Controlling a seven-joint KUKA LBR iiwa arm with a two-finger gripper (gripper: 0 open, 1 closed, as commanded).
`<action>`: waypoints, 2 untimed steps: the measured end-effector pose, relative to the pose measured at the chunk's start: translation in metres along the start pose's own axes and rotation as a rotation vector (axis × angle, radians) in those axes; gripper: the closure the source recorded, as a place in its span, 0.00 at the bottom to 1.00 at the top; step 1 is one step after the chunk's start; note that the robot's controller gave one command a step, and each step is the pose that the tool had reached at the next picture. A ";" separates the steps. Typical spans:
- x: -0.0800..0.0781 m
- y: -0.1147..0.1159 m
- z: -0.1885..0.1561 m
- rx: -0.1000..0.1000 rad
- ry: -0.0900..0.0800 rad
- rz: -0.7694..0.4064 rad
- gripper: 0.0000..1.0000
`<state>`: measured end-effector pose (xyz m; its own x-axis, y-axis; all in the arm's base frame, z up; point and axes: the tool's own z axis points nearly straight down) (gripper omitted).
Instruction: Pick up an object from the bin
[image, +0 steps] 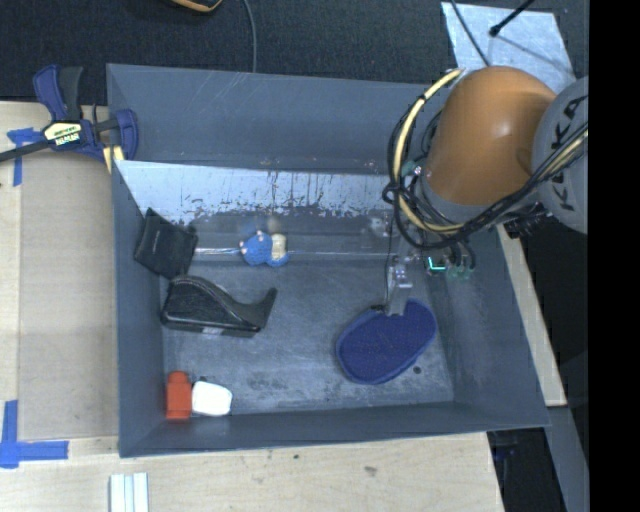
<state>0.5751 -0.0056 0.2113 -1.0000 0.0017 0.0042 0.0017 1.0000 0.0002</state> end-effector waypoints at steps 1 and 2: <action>0.013 -0.039 0.073 0.000 -0.001 -0.222 0.00; 0.052 -0.058 0.142 0.000 -0.008 -0.093 0.00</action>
Offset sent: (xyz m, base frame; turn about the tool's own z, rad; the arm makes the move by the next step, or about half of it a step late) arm -0.0122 -0.0375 -0.0714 -0.2246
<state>0.5227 -0.0636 0.0694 -0.9959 -0.0908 -0.0043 -0.0908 0.9959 0.0005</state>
